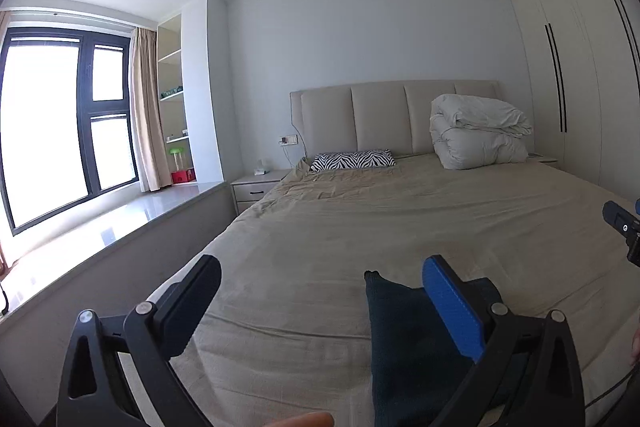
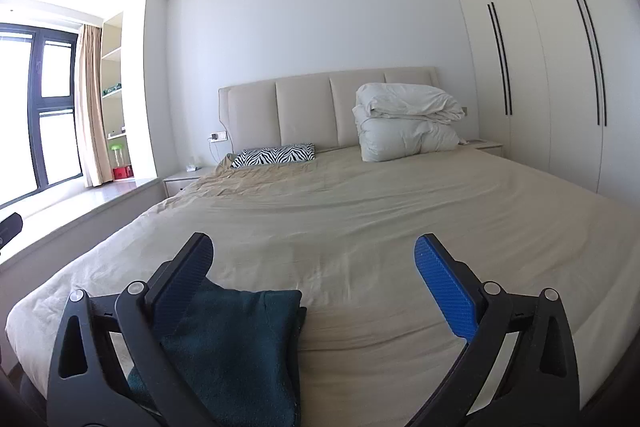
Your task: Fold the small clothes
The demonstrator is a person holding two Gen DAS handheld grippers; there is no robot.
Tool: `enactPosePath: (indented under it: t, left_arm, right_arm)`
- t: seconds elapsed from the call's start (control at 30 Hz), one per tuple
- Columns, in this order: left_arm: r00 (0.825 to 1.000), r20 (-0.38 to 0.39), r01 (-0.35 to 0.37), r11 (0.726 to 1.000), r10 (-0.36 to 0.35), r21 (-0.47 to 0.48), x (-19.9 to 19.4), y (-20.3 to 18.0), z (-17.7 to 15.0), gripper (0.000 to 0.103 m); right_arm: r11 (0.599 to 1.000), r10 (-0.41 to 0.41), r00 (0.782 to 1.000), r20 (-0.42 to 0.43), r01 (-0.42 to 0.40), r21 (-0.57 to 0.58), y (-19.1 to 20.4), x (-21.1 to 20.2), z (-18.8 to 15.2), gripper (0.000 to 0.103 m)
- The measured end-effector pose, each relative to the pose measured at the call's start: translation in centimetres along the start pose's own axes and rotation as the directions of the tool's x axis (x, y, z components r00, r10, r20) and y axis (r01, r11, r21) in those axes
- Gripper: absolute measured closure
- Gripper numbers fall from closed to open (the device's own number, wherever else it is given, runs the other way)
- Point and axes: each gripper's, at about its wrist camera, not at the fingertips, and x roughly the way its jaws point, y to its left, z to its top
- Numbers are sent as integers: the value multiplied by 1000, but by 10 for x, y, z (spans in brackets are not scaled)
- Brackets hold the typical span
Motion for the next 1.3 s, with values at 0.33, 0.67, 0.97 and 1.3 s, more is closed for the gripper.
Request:
enactPosePath:
  t: [0.33, 0.67, 0.97, 1.3]
  left_arm:
    - [913, -398, 100, 995, -92, -2, 55, -36, -73, 0]
    - [849, -510, 119, 990, -138, -71, 69, -32, -105, 0]
    - [820, -547, 118, 984, -171, -131, 78, -23, -117, 0]
    - [815, -550, 129, 982, -184, -136, 80, -25, -120, 0]
  right_arm:
    - [998, 4, 976, -219, -16, -55, 18, -3, -13, 0]
    - [999, -51, 872, -486, 43, -26, 25, 26, -66, 0]
    - [994, -106, 810, -577, 84, -65, 28, 38, -90, 0]
    - [995, -92, 792, -604, 48, -88, 37, 40, -94, 0]
